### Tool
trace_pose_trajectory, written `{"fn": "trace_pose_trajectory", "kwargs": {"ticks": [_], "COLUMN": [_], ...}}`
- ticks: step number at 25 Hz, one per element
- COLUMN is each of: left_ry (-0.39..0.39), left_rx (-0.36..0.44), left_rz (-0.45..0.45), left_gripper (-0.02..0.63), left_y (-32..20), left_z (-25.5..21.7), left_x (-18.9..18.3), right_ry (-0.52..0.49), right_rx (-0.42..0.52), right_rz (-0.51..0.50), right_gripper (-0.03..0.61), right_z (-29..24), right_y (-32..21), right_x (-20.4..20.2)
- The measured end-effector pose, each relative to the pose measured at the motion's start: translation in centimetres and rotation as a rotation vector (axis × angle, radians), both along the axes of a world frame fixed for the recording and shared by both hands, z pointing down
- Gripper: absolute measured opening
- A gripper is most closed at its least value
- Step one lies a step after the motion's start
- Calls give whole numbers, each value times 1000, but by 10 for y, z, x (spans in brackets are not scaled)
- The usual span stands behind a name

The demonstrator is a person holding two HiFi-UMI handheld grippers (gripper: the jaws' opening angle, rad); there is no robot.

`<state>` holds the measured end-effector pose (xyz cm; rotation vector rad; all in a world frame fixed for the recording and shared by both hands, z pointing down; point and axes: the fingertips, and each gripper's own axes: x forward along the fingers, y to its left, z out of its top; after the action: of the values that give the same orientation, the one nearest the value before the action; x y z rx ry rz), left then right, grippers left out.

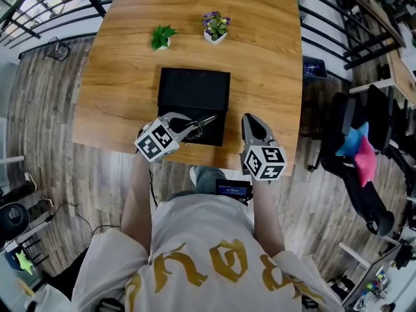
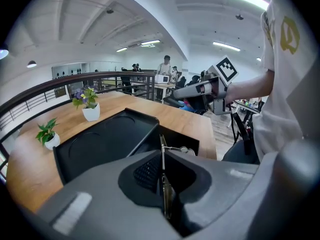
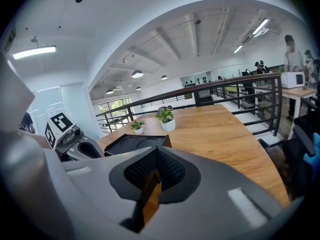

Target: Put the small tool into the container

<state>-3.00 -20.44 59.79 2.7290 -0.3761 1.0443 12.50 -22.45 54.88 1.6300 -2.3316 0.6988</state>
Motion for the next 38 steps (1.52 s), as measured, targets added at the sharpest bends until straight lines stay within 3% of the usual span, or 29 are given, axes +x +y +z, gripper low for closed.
{"fn": "trace_pose_trajectory", "kwargs": {"ticks": [16,27,31,35,38], "left_ry": [-124,-184,-173,-163,-185], "left_rx": [113,288,254,148,124], "left_rz": [71,120,157,208,254], "left_gripper": [14,14,20,53,75], "left_y": [-21,-21,-15,-1,6], "left_z": [25,27,30,37,44], "left_x": [13,17,19,21,23], "right_ry": [11,16,13,13,13], "right_rx": [-35,-52,-53,-56,-58], "right_rz": [-26,-54,-59,-61,-53], "right_gripper": [26,26,26,26,26], "right_z": [11,16,16,18,19], "right_y": [-22,-27,-28,-24,-22], "right_x": [-7,-11,-12,-13,-10]}}
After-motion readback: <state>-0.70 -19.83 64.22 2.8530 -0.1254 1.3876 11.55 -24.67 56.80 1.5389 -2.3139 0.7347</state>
